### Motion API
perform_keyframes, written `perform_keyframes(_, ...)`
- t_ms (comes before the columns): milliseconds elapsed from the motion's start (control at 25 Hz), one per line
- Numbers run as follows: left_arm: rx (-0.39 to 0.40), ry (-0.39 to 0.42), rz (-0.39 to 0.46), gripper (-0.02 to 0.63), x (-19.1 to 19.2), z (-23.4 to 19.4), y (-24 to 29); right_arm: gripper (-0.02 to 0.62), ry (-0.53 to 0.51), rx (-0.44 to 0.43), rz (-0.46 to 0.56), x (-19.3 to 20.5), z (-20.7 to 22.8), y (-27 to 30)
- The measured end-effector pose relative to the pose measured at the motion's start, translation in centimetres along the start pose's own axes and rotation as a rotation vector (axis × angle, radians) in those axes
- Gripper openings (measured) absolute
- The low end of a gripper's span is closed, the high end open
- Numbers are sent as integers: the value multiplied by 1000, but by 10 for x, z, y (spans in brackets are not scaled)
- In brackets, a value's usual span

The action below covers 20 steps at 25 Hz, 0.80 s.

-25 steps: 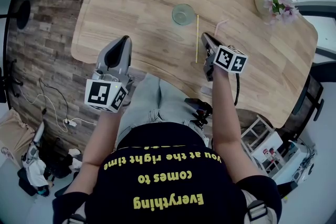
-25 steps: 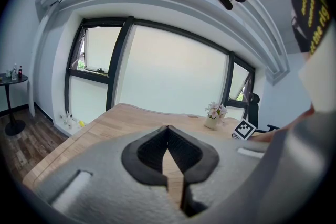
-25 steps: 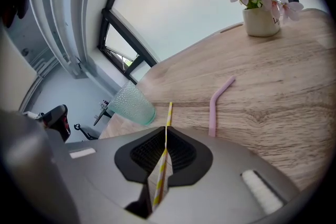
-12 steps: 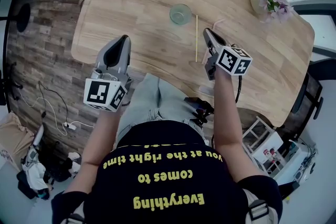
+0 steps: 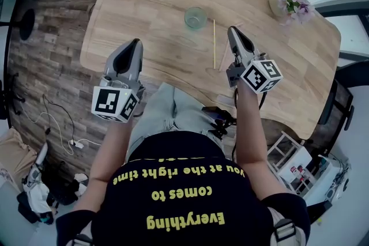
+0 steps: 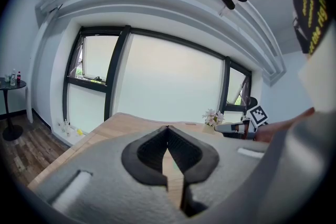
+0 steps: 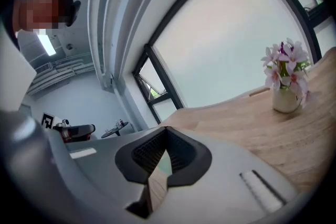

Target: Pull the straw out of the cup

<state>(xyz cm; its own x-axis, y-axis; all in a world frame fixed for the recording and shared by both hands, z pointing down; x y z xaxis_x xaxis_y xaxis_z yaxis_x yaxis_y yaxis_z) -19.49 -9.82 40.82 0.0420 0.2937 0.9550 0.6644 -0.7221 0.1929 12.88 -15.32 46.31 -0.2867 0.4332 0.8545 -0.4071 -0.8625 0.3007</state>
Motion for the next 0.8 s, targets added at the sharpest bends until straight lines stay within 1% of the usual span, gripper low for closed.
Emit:
perform_keyframes(160,0,9,22,0,-9,3,-2,8,-51,-22,129,-28,-14,-18)
perform_keyframes(400,-5,23,52,0,-22,6,-9,7,-102,-34,253,-60,-31,-45)
perform_keyframes(600,1,52,75,0,-35,9,-11,6,-65,-46,271,-74,-37,-59)
perform_keyframes(800,17,92,109,0,-51,12,-10,6,-113,-54,319,-90,-51,-70)
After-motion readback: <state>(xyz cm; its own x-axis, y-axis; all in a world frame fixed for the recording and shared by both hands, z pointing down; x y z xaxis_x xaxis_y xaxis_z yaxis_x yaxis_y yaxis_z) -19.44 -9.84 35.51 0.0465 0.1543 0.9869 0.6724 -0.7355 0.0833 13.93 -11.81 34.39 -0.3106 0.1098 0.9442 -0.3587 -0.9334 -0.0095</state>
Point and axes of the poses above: the fingertips, and each gripper's own axes: y forward along the fingers, z to its right, x out of its underside, the point moved 7 cm from there along -y, backward along the fingers, and after that the axes turned 12 degrees about x, right-handed, at the moved point
